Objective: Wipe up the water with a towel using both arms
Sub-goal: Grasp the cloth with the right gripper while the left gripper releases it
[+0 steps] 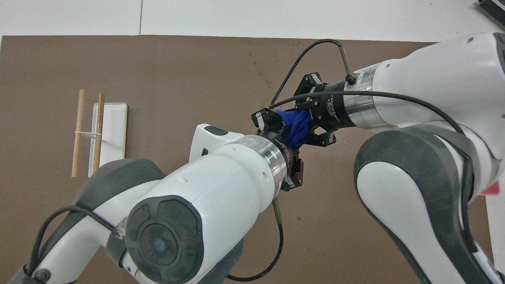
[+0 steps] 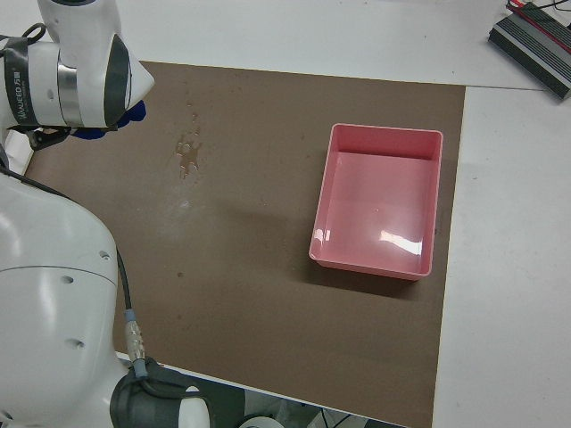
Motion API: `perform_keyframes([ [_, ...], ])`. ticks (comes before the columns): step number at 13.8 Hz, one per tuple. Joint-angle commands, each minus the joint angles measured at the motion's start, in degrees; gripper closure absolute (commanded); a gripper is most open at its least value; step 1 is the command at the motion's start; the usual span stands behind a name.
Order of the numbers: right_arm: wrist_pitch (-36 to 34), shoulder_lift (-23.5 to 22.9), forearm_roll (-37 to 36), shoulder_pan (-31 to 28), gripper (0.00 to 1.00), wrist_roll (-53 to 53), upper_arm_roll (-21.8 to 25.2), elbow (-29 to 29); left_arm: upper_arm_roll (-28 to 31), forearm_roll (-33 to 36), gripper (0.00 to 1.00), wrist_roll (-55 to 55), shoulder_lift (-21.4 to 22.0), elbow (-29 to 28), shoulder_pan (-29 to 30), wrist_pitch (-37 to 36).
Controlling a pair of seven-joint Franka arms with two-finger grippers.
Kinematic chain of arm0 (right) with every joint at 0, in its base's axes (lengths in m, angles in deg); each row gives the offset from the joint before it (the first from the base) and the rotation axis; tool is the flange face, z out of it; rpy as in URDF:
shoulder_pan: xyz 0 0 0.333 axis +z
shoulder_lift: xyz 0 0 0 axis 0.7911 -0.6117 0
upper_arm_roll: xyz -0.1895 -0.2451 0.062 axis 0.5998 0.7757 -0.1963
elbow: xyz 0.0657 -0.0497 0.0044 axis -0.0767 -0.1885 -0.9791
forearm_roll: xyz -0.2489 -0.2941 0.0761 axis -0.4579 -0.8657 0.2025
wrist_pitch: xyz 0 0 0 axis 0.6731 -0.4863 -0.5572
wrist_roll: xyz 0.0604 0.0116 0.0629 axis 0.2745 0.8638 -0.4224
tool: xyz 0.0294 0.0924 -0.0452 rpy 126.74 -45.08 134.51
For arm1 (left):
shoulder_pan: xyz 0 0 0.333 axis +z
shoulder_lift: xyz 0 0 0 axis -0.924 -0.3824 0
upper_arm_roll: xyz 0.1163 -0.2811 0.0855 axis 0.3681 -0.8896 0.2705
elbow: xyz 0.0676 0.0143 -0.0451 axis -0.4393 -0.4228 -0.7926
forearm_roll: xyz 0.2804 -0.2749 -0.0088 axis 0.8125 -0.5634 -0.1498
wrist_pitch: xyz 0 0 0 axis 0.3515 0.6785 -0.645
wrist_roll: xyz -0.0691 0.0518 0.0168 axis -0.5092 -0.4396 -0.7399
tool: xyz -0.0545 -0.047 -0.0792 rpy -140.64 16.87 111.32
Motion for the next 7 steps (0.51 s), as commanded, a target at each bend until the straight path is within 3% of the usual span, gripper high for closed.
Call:
perform_keyframes([
  [1, 2.10, -0.08, 0.97, -0.56, 1.00, 0.72, -0.53, 0.20, 0.61, 0.12, 0.00, 6.28, 0.25, -0.17, -0.63, -2.16],
  [4, 8.05, -1.22, 0.71, -1.00, 1.00, 0.55, -0.53, 0.20, 0.79, 0.03, 0.00, 16.11, 1.31, 0.35, 4.00, -11.20],
  [7, 15.87, -7.52, -2.88, -0.74, 1.00, -0.33, -0.53, 1.78, 1.14, -0.50, 0.00, 29.72, 2.45, 0.70, 8.23, -20.69],
])
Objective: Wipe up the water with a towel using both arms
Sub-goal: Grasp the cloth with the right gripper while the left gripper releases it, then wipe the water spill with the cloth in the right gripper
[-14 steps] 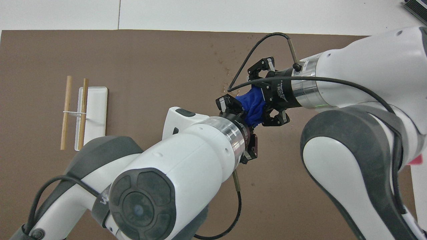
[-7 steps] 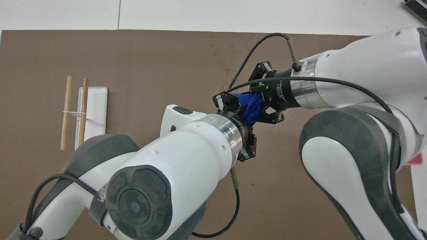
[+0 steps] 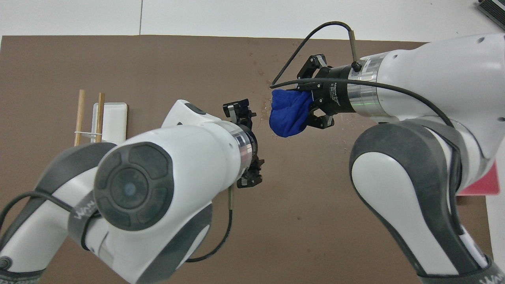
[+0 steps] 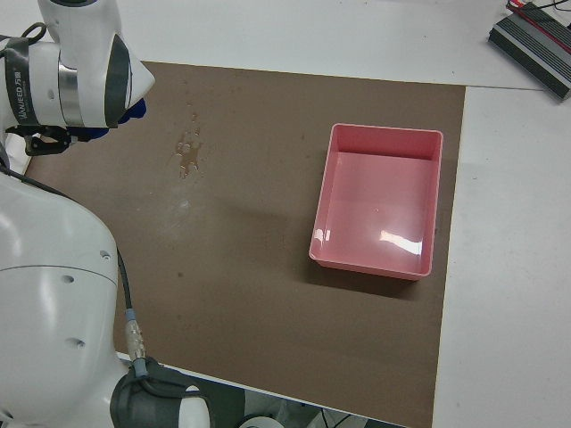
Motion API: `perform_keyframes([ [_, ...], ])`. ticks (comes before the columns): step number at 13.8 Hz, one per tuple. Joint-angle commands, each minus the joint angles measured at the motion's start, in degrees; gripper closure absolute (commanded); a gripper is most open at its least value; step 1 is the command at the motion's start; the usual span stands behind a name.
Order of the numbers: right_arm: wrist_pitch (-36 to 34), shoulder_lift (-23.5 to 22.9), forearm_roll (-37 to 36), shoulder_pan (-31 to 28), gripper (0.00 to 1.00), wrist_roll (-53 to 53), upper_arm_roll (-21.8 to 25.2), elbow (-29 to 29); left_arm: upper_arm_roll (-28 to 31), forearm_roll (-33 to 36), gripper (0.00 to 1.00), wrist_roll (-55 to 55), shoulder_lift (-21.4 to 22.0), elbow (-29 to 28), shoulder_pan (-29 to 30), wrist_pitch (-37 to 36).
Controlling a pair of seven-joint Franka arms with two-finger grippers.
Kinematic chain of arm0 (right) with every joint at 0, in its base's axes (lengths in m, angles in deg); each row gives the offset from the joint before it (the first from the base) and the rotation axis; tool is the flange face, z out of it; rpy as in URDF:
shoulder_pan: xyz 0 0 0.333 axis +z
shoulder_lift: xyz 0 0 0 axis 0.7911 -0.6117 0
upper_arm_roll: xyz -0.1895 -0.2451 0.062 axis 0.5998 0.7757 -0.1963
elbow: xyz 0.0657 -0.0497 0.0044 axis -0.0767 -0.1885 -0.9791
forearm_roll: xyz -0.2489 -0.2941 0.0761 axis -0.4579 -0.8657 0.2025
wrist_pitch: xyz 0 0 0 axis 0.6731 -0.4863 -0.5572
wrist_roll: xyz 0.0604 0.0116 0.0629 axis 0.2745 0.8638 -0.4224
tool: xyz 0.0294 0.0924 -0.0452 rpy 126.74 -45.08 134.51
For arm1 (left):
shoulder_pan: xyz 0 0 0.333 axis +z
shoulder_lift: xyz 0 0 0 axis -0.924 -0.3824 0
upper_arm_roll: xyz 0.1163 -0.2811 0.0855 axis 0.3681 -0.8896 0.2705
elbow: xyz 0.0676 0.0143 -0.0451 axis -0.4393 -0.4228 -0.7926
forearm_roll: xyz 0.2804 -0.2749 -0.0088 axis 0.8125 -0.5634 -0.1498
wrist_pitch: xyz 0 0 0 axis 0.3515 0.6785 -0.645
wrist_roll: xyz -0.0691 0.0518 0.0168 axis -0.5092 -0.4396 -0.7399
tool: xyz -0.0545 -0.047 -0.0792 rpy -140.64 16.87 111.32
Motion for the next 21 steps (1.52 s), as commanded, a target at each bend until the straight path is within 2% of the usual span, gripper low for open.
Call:
perform_keyframes([
  [1, 7.11, -7.96, -3.42, -0.27, 1.00, -0.58, -0.61, 3.11, 0.01, -0.48, 0.00, 13.57, 2.38, 0.39, 5.00, -10.56],
  [3, 13.44, -14.46, -3.70, -0.09, 1.00, -2.33, -0.61, 7.24, 0.09, -0.57, 0.00, 26.22, 3.70, 0.48, 9.92, -18.12],
  [7, 23.29, -24.05, -3.78, 0.00, 1.00, -8.39, -0.61, 11.28, 0.88, -0.39, 0.00, 61.19, 5.02, 2.67, 20.21, -31.85],
  [11, 29.17, -36.17, -5.80, 1.49, 1.00, -13.92, -0.61, 21.12, 1.24, 0.31, 0.00, 80.29, 5.02, 2.77, 29.00, -32.58],
  [13, 30.52, -41.80, -5.89, 1.75, 1.00, -17.27, -0.61, 26.04, 1.50, 0.31, 0.00, 96.43, 5.20, 2.33, 33.83, -33.28],
  [14, 30.52, -42.78, -5.98, 2.54, 1.00, -18.06, -0.61, 26.32, 1.59, 0.31, 0.00, 102.26, 5.28, 2.33, 35.25, -33.54],
  [16, 30.52, -42.45, -6.51, 2.28, 1.00, -19.04, -0.61, 24.93, 1.50, 1.79, 0.00, 106.96, 5.20, 2.15, 35.70, -32.06],
  [18, 30.43, -41.57, -6.33, 2.90, 1.00, -18.51, -0.61, 21.16, 1.41, 5.49, 0.00, 114.58, 5.55, 1.28, 35.35, -32.22],
  [21, 29.47, -39.37, -6.33, 2.37, 1.00, -18.34, -0.61, 16.41, 1.33, 5.59, 0.00, 116.82, 5.90, 0.66, 35.52, -31.62],
])
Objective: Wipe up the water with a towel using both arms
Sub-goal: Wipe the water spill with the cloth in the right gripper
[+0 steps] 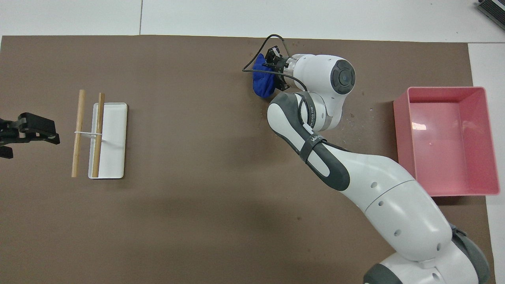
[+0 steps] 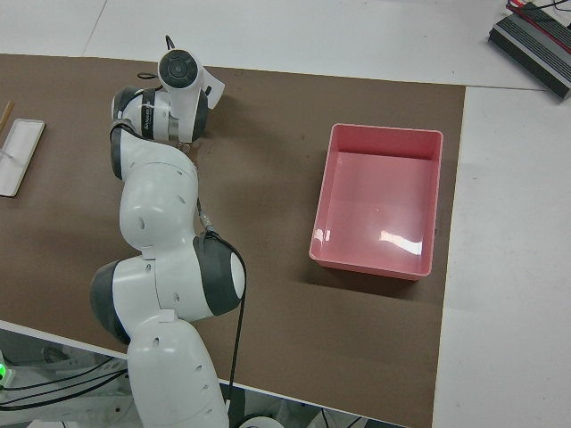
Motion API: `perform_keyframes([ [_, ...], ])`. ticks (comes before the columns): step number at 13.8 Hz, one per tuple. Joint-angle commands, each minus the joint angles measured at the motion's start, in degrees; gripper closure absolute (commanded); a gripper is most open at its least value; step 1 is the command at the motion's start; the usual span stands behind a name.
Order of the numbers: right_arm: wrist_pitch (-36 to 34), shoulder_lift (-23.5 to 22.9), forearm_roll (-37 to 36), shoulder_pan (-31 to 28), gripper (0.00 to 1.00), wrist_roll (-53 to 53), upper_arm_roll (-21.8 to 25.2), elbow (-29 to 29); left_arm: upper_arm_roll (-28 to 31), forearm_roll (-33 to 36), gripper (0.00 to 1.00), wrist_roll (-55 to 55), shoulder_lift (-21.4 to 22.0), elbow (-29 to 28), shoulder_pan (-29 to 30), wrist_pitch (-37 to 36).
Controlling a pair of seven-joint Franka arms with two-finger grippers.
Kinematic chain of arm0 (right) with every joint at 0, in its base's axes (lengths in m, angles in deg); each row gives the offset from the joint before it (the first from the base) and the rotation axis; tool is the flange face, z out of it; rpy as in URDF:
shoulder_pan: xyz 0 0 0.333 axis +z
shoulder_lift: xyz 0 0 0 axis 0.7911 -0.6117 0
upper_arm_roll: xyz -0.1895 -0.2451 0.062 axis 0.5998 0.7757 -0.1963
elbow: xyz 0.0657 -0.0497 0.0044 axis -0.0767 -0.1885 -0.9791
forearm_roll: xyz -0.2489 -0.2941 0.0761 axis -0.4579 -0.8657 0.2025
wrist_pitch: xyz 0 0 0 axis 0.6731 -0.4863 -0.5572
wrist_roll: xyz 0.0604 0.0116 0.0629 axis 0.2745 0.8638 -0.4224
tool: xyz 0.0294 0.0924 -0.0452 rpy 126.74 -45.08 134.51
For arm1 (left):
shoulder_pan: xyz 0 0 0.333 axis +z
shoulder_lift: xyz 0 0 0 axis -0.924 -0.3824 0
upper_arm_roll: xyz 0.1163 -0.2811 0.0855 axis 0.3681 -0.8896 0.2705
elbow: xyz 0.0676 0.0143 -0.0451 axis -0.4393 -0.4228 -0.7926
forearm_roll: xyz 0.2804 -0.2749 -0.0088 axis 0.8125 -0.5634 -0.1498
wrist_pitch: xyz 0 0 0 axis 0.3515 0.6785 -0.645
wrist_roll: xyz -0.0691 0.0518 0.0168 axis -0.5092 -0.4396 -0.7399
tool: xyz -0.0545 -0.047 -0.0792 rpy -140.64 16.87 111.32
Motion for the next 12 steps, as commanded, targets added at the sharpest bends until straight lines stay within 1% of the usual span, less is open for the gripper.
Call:
perform_keyframes([
  [1, -0.73, 3.29, -0.84, -0.72, 1.00, -0.13, -0.32, -5.52, -0.14, 1.38, 0.00, 2.17, 0.59, -1.06, -0.10, 0.54],
  [3, -0.73, 4.44, -0.84, -0.89, 1.00, -0.22, -0.06, -8.43, -0.14, 1.56, 0.00, 2.35, -0.11, -0.36, -0.01, 0.80],
  [6, -2.39, 5.23, -0.84, -0.98, 1.00, -0.04, 0.03, -9.32, -0.05, 1.73, 0.00, 2.61, -1.51, 1.13, -0.10, 0.11],
  [8, -4.76, 5.75, -0.84, -1.07, 1.00, 0.05, 0.20, -10.10, -0.05, 1.73, 0.00, 2.61, -1.61, 1.22, -0.45, -0.16],
  [12, -5.21, 7.86, -0.84, -1.07, 1.00, 0.13, 0.20, -14.49, -0.05, 1.64, 0.00, 2.61, -1.43, 0.61, -0.63, 0.36],
])
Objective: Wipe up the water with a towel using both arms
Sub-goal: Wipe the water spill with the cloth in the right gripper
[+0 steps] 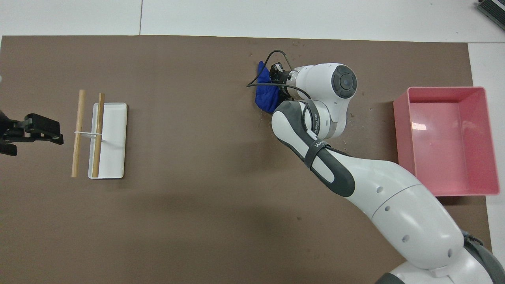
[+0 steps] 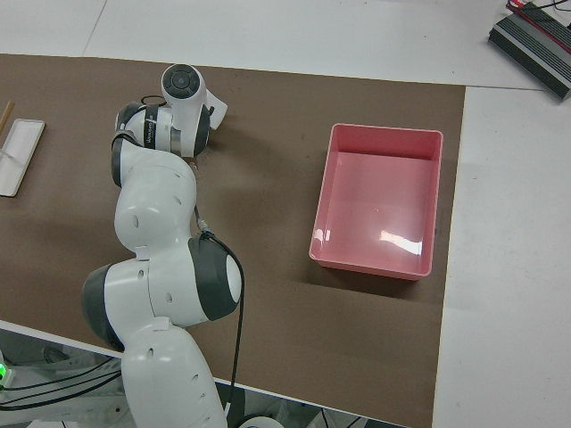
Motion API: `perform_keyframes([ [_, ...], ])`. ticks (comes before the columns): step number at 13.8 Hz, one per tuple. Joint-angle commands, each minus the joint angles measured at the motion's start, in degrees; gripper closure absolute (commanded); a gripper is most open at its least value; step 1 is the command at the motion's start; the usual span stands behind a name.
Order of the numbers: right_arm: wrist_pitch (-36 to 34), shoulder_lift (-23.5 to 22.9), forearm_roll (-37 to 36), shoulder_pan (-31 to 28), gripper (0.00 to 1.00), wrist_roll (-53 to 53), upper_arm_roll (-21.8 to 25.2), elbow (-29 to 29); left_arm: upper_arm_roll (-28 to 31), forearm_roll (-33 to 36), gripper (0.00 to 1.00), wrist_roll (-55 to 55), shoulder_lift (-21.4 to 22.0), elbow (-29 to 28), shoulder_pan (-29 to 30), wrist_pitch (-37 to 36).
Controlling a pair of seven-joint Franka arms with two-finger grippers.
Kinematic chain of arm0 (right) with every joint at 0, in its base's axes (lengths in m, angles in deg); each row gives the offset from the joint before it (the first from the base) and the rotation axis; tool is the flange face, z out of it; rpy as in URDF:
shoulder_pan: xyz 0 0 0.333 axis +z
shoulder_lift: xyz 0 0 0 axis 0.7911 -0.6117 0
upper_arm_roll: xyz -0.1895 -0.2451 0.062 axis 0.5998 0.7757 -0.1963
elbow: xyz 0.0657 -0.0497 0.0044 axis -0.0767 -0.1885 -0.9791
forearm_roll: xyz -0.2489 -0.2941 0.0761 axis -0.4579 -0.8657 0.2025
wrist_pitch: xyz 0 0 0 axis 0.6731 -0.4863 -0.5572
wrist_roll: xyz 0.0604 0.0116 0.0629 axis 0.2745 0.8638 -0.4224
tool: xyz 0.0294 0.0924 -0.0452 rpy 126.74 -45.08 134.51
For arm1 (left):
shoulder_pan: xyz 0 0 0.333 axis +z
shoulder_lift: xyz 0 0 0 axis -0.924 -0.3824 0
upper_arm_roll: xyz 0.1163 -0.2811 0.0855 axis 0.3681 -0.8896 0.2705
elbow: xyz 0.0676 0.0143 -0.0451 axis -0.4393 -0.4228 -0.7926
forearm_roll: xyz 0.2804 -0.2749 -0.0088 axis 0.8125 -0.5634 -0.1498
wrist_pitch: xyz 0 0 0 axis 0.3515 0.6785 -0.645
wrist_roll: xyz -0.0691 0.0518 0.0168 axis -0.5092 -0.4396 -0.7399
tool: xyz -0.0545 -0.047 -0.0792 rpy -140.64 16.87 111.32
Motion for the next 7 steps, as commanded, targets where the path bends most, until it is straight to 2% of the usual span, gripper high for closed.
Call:
perform_keyframes([
  [1, -2.10, 3.00, -0.84, -0.48, 1.00, 0.13, -0.13, -6.26, 0.19, 1.29, 0.00, 0.80, -0.20, 0.29, -0.64, 0.26],
  [4, -4.64, 4.32, -0.84, -0.21, 1.00, 0.31, -0.13, -7.84, -0.25, 1.29, 0.00, 0.80, -0.20, 0.11, -1.17, 1.32],
  [7, -5.70, 7.21, -0.84, -0.13, 1.00, 0.22, -0.22, -11.79, -0.34, 1.21, 0.00, 0.80, -0.02, -0.59, -2.22, 2.98],
])
